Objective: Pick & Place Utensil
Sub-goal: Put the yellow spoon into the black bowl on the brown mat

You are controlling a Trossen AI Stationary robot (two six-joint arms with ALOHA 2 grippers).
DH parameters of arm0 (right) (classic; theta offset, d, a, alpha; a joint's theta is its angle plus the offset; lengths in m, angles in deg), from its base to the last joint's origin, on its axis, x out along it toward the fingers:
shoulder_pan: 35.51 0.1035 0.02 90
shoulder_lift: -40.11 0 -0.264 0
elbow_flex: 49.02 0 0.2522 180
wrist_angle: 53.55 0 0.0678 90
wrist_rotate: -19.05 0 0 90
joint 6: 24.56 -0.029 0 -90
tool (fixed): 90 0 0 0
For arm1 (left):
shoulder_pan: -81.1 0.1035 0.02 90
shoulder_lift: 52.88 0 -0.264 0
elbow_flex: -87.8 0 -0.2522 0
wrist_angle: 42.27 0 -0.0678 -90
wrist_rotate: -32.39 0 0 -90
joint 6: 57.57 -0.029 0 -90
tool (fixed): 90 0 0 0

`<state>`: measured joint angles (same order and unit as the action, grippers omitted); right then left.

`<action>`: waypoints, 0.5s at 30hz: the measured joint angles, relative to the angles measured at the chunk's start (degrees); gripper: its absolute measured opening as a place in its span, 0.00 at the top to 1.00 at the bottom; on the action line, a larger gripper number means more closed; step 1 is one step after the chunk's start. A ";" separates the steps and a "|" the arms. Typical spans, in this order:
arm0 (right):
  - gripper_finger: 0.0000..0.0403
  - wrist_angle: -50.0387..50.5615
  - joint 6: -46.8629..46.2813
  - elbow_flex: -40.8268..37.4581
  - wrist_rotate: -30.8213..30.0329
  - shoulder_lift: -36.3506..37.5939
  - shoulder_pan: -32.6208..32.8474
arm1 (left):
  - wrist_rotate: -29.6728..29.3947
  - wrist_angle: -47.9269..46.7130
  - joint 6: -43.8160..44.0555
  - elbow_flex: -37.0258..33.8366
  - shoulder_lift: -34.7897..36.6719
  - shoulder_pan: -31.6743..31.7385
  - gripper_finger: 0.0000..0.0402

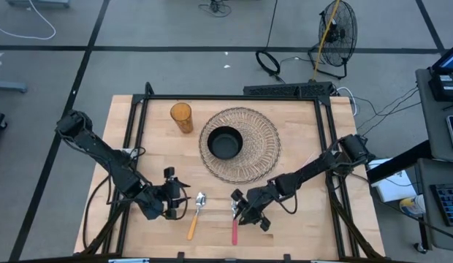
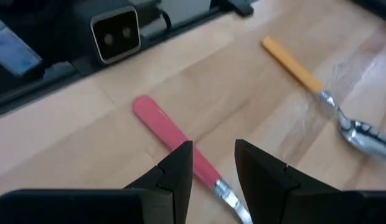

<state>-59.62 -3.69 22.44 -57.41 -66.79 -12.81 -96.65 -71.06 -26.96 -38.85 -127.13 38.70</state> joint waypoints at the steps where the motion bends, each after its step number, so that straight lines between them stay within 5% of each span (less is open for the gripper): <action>1: 0.71 -0.01 -0.01 0.00 -0.12 0.00 -0.12 | -0.01 -0.06 0.25 0.00 0.00 0.00 0.51; 15: 0.71 0.19 -2.16 0.02 -0.21 0.60 -2.12 | 5.46 -0.23 3.10 0.00 0.02 -0.11 0.51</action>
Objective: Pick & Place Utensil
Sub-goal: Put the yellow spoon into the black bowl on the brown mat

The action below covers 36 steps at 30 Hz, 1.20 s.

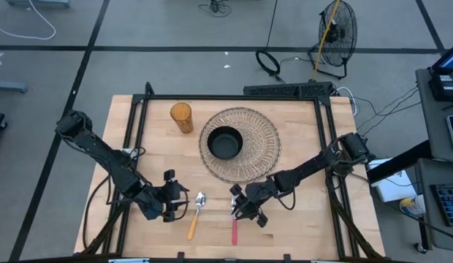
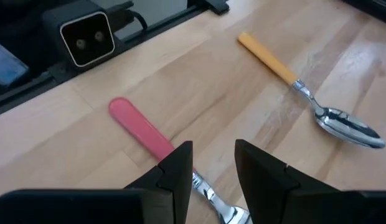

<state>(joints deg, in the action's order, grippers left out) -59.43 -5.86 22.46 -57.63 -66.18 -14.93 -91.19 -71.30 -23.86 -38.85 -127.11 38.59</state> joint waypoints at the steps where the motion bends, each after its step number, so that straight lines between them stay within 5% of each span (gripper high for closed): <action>1: 0.71 0.43 0.00 0.00 -0.01 0.03 0.00 | 0.02 0.02 0.00 0.00 0.00 0.00 0.51; 9: 0.71 10.73 -3.79 -0.02 0.02 4.30 -0.77 | 9.77 4.97 -0.62 0.00 -0.87 1.13 0.51; 19: 0.71 15.43 -5.61 -4.29 -2.99 14.60 -2.22 | 22.03 11.08 -0.87 0.02 -10.55 4.75 0.51; 28: 0.71 13.38 -8.04 -11.78 -8.79 27.62 -2.17 | 23.59 10.53 -11.45 0.04 -12.81 4.57 0.51; 36: 0.71 7.28 -9.16 -18.90 -12.09 35.42 -1.36 | 29.18 9.67 -7.43 0.02 -12.80 5.43 0.51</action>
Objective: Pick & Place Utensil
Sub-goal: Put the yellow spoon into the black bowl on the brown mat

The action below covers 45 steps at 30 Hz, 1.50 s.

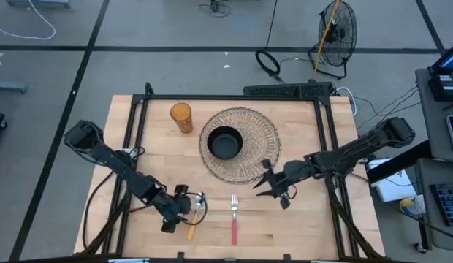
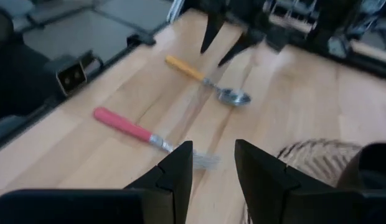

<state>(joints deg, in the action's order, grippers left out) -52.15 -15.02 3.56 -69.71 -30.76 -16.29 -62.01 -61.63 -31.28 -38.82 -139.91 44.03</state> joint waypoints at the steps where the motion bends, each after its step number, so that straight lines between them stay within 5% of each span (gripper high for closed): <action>1: 0.71 -1.26 0.05 -0.82 0.00 0.69 0.00 | 0.42 0.11 0.71 0.00 -0.01 0.05 0.52; 7: 0.71 -3.44 0.20 -3.33 0.02 3.14 0.00 | 1.87 4.17 3.20 0.02 -0.75 0.32 0.61; 13: 0.71 -3.43 0.32 -3.63 0.02 3.32 0.00 | -2.78 7.92 -6.42 0.01 -2.45 0.22 0.68; 30: 0.71 -3.72 -1.06 -3.63 -1.18 3.28 0.02 | -4.13 -2.54 -29.50 3.04 -5.62 2.39 0.69; 45: 0.71 -4.13 -1.30 -3.63 -2.95 3.28 0.01 | -2.26 -0.45 -41.71 4.39 -9.18 4.30 0.69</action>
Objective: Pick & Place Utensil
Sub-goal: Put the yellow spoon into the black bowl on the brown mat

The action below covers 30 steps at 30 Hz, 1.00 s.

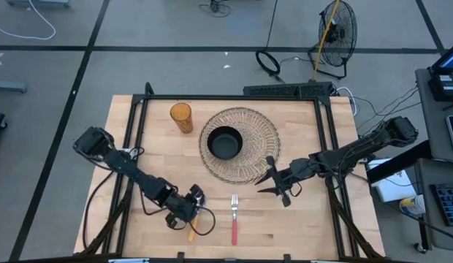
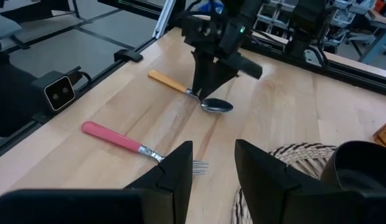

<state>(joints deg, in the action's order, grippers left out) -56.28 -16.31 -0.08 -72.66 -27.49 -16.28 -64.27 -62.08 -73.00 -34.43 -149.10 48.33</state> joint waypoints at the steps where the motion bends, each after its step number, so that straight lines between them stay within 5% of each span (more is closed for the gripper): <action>1: 0.71 0.00 -0.02 0.00 0.00 0.00 0.01 | 0.42 -0.92 -0.42 0.72 -0.52 0.05 0.69; 30: 0.71 -0.17 -0.11 0.00 0.00 -0.02 0.01 | 0.18 -3.94 -13.33 6.76 -4.05 0.14 0.70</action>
<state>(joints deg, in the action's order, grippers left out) -56.46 -16.42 -0.08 -72.66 -27.51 -16.26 -64.09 -66.03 -86.33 -27.68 -153.14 48.47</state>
